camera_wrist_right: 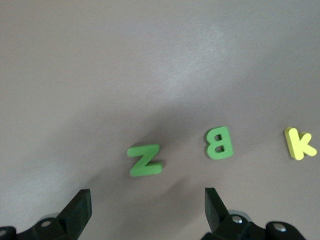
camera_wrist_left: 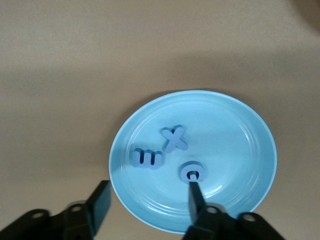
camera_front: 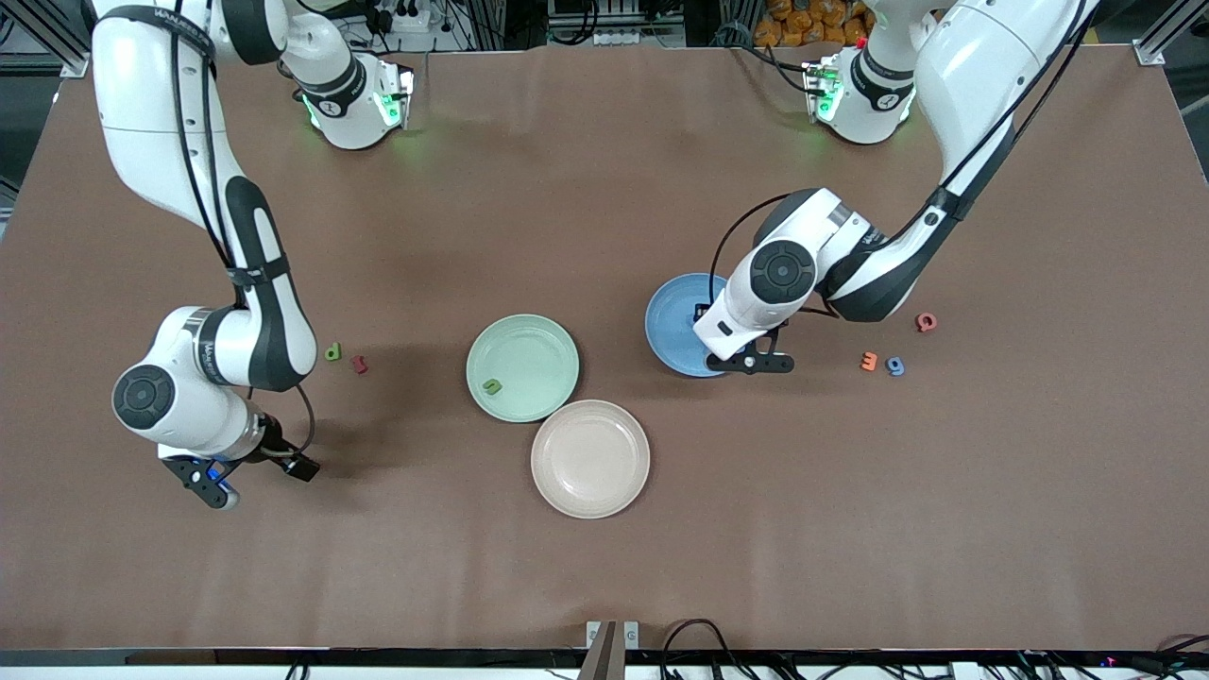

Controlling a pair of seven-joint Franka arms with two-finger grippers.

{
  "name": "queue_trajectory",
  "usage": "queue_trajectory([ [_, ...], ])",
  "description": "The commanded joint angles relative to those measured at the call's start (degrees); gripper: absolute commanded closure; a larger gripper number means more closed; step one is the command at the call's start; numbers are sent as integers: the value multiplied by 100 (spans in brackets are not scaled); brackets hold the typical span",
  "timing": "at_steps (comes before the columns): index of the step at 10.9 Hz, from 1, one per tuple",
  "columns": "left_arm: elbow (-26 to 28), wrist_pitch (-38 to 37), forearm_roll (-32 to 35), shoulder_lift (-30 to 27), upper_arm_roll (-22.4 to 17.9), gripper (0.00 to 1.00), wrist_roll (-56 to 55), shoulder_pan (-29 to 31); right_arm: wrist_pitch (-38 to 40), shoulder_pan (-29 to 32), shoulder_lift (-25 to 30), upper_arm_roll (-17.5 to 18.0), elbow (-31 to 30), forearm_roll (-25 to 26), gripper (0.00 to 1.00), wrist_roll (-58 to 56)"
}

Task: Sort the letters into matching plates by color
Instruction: 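Lower the blue X onto the blue plate and open the left gripper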

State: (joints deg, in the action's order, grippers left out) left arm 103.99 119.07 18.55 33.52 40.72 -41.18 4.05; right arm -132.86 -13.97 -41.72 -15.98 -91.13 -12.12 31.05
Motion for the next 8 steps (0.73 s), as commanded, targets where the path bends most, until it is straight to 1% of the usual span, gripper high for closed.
queue_trajectory([
  [1,-107,-33,148,67,-64,0,-110,17,-152,157,-169,51,61,-1,0,-265],
  [3,-99,-33,455,58,-388,0,-14,43,-433,210,-309,78,69,-27,0,-292],
  [5,-64,-33,675,67,-608,0,301,209,-452,201,-398,86,87,-45,0,-284],
  [6,-46,-33,685,67,-635,0,538,350,-460,193,-424,95,96,-45,0,-284],
  [8,-28,20,974,76,-636,0,646,736,-460,158,-451,104,113,-53,0,-249],
])
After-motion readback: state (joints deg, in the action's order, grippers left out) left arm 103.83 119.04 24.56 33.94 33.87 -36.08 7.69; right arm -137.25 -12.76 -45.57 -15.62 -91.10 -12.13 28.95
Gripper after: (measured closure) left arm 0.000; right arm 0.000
